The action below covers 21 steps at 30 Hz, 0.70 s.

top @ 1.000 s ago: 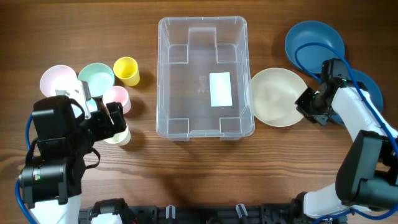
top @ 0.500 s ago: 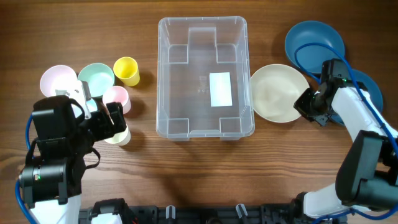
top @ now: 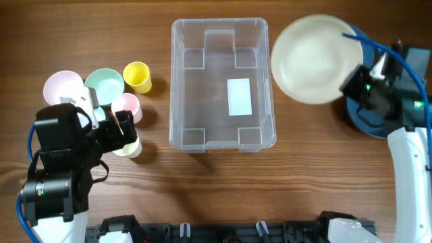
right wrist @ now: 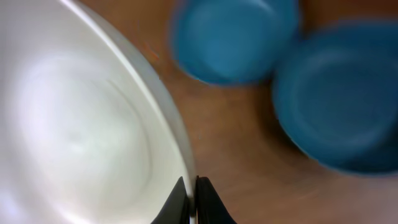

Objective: Pack container
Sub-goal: 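Carry the cream plate into the container and release it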

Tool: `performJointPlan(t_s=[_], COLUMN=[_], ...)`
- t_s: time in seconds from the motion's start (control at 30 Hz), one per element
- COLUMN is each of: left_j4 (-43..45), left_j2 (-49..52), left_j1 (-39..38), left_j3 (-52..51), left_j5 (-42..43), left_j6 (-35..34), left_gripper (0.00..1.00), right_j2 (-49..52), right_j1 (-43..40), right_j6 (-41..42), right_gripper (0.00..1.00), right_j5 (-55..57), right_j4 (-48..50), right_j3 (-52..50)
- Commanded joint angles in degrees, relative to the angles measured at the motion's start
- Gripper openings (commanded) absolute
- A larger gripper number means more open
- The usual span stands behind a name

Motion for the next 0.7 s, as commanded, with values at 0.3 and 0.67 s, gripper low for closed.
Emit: performJointPlan(t_s=[0.3, 0.67], left_j4=[0.15, 0.15], left_j2=[0.04, 0.04], left_j1=[0.28, 0.28], left_j3=[1.07, 1.07], left_j5=[0.92, 0.92], left_j6=[-0.17, -0.17], left_gripper=[1.0, 1.0], right_j2=[28.96, 44.22], right_j1=[26.64, 25.94], right_j6=[-8.7, -5.51], right_gripper=[0.04, 0.16], right_j5=[-0.46, -1.27], right_j4=[-4.72, 6.47], right_j3=[26.6, 26.58])
